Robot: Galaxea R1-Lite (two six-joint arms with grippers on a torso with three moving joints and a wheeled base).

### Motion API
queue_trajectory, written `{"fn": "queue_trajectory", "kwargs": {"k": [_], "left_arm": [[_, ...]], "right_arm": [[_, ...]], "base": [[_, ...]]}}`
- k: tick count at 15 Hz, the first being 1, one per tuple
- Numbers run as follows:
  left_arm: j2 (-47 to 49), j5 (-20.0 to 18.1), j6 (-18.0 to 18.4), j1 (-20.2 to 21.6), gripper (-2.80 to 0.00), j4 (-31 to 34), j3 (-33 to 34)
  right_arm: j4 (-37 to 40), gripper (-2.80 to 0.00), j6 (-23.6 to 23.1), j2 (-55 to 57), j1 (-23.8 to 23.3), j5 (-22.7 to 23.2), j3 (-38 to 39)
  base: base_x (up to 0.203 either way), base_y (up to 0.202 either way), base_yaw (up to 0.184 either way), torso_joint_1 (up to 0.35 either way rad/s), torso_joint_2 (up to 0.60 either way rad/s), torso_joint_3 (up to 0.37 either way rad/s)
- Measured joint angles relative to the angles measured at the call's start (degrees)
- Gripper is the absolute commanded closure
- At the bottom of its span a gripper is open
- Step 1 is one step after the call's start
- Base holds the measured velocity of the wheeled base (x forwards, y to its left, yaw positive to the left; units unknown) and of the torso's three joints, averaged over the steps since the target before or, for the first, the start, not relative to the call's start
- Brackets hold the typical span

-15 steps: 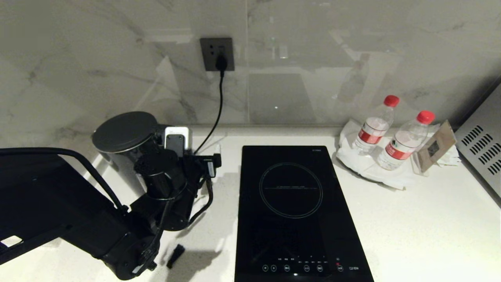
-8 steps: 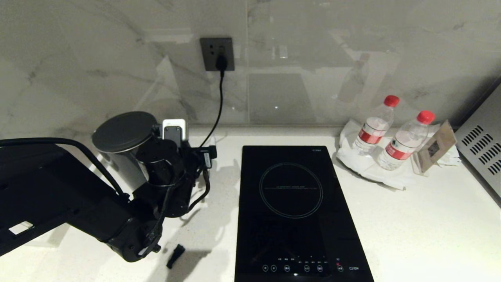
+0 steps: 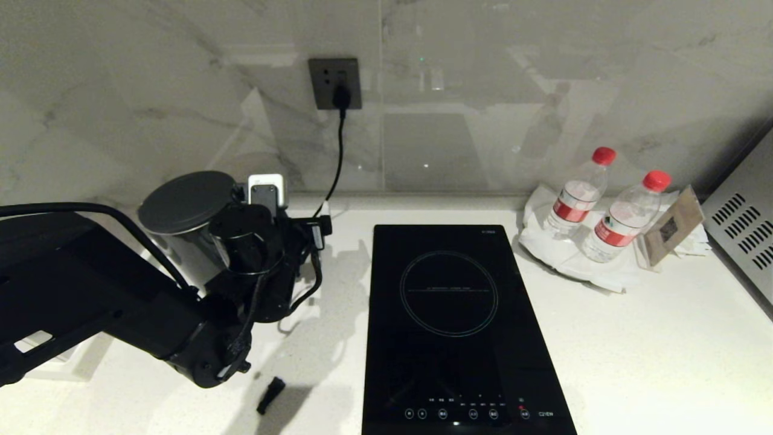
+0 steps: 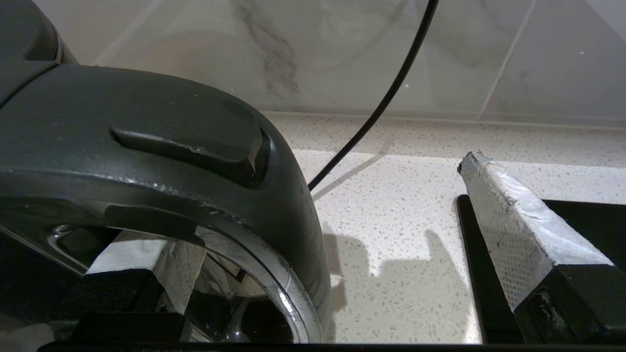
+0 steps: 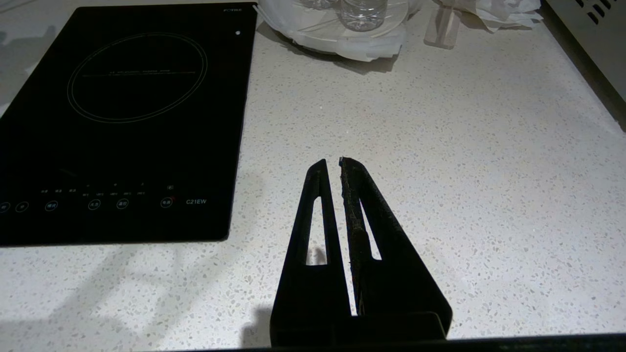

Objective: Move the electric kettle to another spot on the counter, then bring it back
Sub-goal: Pick up the kettle

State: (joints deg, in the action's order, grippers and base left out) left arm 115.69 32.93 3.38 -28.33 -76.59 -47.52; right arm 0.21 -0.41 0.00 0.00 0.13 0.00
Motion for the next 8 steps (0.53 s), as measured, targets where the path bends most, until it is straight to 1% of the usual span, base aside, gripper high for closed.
{"fn": "queue_trajectory", "kwargs": {"k": [1, 2, 3, 8], "left_arm": [[0.0, 0.0, 0.0, 0.0, -2.8, 0.0, 0.0], [0.0, 0.1, 0.0, 0.0, -1.93, 0.0, 0.0], [0.0, 0.0, -0.1, 0.0, 0.0, -0.1, 0.3], [-0.2, 0.1, -0.1, 0.0, 0.0, -0.1, 0.6]], "right_arm": [[0.0, 0.0, 0.0, 0.0, 0.0, 0.0, 0.0], [0.0, 0.0, 0.0, 0.0, 0.0, 0.0, 0.0], [0.0, 0.0, 0.0, 0.0, 0.0, 0.0, 0.0], [0.0, 0.0, 0.0, 0.0, 0.0, 0.0, 0.0]], "base": [[0.0, 0.0, 0.0, 0.0, 0.0, 0.0], [0.0, 0.0, 0.0, 0.0, 0.0, 0.0], [0.0, 0.0, 0.0, 0.0, 0.0, 0.0], [0.0, 0.0, 0.0, 0.0, 0.0, 0.0]]}}
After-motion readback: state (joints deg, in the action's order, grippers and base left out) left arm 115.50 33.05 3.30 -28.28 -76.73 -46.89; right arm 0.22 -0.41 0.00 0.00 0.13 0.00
